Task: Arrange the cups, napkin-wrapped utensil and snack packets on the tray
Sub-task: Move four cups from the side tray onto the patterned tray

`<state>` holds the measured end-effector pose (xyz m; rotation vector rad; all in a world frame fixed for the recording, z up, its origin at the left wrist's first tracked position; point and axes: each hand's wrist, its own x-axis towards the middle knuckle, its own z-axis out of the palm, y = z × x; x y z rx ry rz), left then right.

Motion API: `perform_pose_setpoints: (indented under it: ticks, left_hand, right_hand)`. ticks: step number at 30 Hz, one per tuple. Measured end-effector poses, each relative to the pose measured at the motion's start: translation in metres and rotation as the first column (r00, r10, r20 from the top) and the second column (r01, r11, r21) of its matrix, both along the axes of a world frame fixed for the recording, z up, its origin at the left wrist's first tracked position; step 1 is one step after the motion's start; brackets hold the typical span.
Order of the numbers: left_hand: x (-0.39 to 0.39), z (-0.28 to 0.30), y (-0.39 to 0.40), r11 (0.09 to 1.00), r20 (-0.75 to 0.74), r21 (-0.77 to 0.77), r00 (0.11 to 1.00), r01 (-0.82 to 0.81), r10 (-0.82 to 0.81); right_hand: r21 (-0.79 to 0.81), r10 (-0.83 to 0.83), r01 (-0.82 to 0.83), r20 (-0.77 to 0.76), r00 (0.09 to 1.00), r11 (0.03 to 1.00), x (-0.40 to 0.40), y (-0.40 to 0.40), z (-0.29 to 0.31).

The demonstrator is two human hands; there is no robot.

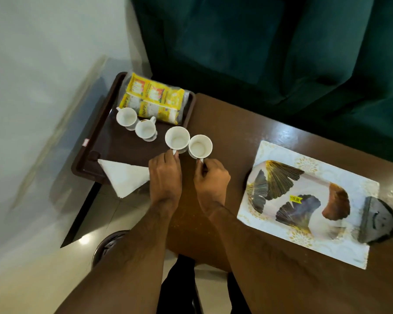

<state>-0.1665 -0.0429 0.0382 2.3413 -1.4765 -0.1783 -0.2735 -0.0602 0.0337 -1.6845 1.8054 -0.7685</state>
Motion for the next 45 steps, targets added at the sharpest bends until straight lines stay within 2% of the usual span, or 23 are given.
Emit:
perform_pose_setpoints:
  ticks: [9,14,17,20,22,32,45]
  left_hand:
    - [-0.142,-0.018,-0.009,0.986,-0.058,0.024,0.984,0.167,-0.166]
    - [-0.218,-0.032,-0.009,0.969,-0.099,0.041,0.966,0.242,-0.237]
    - [-0.256,-0.044,-0.003,0.956,-0.086,0.008,0.952,0.295,-0.293]
    - [-0.283,-0.052,0.004,0.94,-0.061,0.042,0.94,0.338,-0.336]
    - [-0.297,-0.057,0.008,0.935,-0.041,0.012,0.935,0.354,-0.353]
    - [-0.326,-0.083,0.044,0.909,-0.123,0.092,0.91,0.407,-0.395]
    - [-0.327,-0.087,0.072,0.933,-0.194,0.106,0.927,0.345,-0.321]
  right_hand:
    - [-0.039,-0.144,0.141,-0.105,0.984,0.989,-0.141,0.004,-0.012]
    - [0.01,-0.249,0.252,-0.112,0.962,0.968,-0.217,0.012,-0.028]
    - [0.019,-0.307,0.311,-0.115,0.945,0.95,-0.253,0.019,-0.034]
    - [0.015,-0.343,0.347,-0.121,0.932,0.938,-0.282,0.027,-0.042]
    - [0.032,-0.362,0.369,-0.124,0.924,0.929,-0.297,0.033,-0.047]
    - [0.05,-0.397,0.406,-0.13,0.908,0.912,-0.33,0.061,-0.068]
    - [0.072,-0.366,0.38,-0.156,0.918,0.922,-0.339,0.083,-0.079]
